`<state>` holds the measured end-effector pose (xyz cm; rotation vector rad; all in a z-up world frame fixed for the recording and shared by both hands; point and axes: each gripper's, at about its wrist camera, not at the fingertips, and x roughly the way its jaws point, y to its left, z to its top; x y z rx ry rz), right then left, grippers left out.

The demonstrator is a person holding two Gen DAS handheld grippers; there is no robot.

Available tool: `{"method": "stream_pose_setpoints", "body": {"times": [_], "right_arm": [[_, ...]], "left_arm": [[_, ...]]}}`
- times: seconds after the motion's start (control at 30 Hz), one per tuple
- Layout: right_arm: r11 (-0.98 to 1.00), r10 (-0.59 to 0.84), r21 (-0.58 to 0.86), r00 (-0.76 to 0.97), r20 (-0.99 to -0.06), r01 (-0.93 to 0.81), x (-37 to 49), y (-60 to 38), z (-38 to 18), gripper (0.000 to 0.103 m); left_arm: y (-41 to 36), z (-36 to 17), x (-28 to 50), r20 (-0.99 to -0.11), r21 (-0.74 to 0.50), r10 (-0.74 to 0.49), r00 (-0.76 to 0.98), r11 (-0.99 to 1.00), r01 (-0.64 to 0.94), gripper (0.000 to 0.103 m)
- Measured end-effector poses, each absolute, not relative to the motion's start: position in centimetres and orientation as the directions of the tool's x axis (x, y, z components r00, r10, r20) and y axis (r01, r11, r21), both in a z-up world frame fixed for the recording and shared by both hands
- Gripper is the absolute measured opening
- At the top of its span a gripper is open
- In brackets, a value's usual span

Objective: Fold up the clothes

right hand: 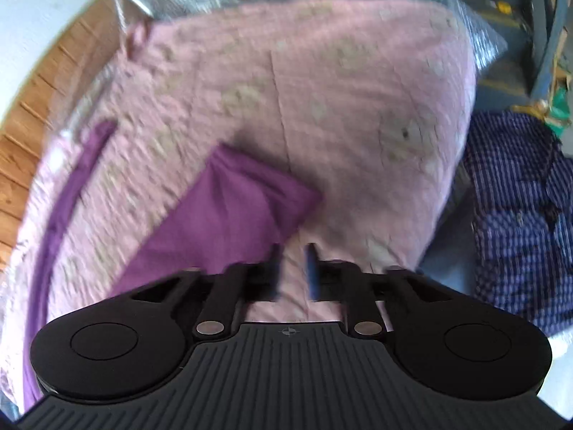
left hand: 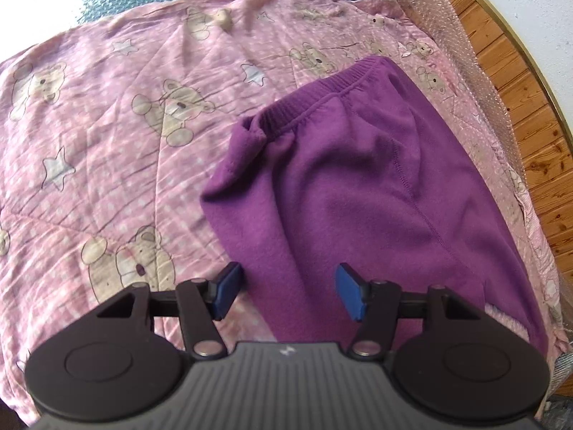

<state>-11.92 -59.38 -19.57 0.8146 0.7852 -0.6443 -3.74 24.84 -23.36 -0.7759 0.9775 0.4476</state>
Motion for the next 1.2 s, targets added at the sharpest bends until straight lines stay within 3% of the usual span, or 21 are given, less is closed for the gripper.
{"method": "stream_pose_setpoints", "body": {"times": [0.1, 0.13, 0.17, 0.23, 0.3, 0.33, 0.5, 0.57, 0.67, 0.77, 0.8, 0.9, 0.97, 1.07, 1.1, 1.13, 1.2], "right_arm": [[0.612, -0.218, 0.351, 0.579, -0.786, 0.709, -10.0, -59.3, -19.4, 0.046], [0.649, -0.210, 0.330, 0.578, -0.789, 0.686, -9.0, -59.2, -19.6, 0.041], [0.670, -0.200, 0.324, 0.584, -0.787, 0.667, -7.5, -59.2, -19.2, 0.023], [0.704, -0.181, 0.322, 0.598, -0.781, 0.633, -4.4, -59.3, -18.1, 0.015], [0.736, -0.161, 0.319, 0.612, -0.775, 0.597, -1.2, -59.4, -17.0, 0.019], [0.751, -0.150, 0.317, 0.618, -0.772, 0.579, 0.4, -59.5, -16.5, 0.019], [0.821, -0.096, 0.306, 0.646, -0.757, 0.481, 8.2, -59.7, -13.8, 0.043], [0.846, -0.073, 0.301, 0.656, -0.751, 0.440, 11.4, -59.8, -12.7, 0.060], [0.879, -0.039, 0.292, 0.668, -0.743, 0.376, 16.1, -60.0, -11.0, 0.069], [0.904, -0.020, 0.260, 0.643, -0.766, 0.338, 23.4, -59.6, -12.8, 0.073], [0.912, -0.015, 0.249, 0.634, -0.774, 0.326, 25.8, -59.5, -13.4, 0.073], [0.933, 0.000, 0.217, 0.604, -0.797, 0.287, 33.3, -59.0, -15.4, 0.073], [0.945, 0.008, 0.196, 0.583, -0.812, 0.260, 38.2, -58.8, -16.8, 0.073], [0.966, 0.009, 0.145, 0.532, -0.847, 0.214, 42.0, -58.2, -19.5, 0.073], [0.974, 0.007, 0.125, 0.526, -0.851, 0.190, 42.5, -58.0, -20.1, 0.071], [0.981, 0.004, 0.105, 0.523, -0.852, 0.164, 42.7, -57.8, -20.6, 0.056], [0.991, 0.006, 0.077, 0.545, -0.839, 0.107, 42.2, -57.3, -20.6, 0.017]], "left_arm": [[24.2, -23.4, -3.2, -0.873, -0.313, 0.050, 0.484, 0.705, -0.637, 0.053], [24.3, -23.4, -3.2, -0.880, -0.293, 0.064, 0.471, 0.707, -0.644, 0.040], [24.4, -23.3, -3.3, -0.886, -0.274, 0.077, 0.457, 0.707, -0.652, 0.035], [25.3, -23.2, -3.8, -0.895, -0.266, 0.081, 0.439, 0.694, -0.669, 0.030], [26.1, -22.7, -4.5, -0.902, -0.240, 0.107, 0.418, 0.682, -0.691, 0.035], [26.5, -22.3, -4.9, -0.904, -0.214, 0.135, 0.405, 0.677, -0.704, 0.044], [28.4, -20.4, -5.8, -0.883, -0.181, 0.225, 0.413, 0.647, -0.740, 0.046], [28.1, -19.9, -4.8, -0.864, -0.217, 0.203, 0.460, 0.675, -0.706, 0.052], [27.0, -21.1, -1.8, -0.887, -0.237, 0.098, 0.451, 0.742, -0.627, 0.056], [27.4, -23.1, -0.2, -0.928, -0.031, 0.245, 0.282, 0.702, -0.711, 0.056], [28.1, -23.2, -0.8, -0.926, -0.046, 0.259, 0.274, 0.643, -0.765, 0.062], [28.6, -22.4, -2.0, -0.919, -0.058, 0.305, 0.250, 0.522, -0.851, 0.062], [27.4, -21.7, -2.0, -0.915, 0.030, 0.357, 0.188, 0.524, -0.851, 0.059], [25.9, -20.6, -1.8, -0.919, 0.034, 0.345, 0.190, 0.549, -0.835, 0.058], [25.5, -20.1, -1.6, -0.917, 0.029, 0.348, 0.195, 0.545, -0.838, 0.058], [25.3, -19.5, -1.3, -0.916, 0.007, 0.340, 0.212, 0.542, -0.840, 0.058], [24.7, -18.2, -0.1, -0.912, -0.044, 0.322, 0.255, 0.539, -0.841, 0.058]]}}
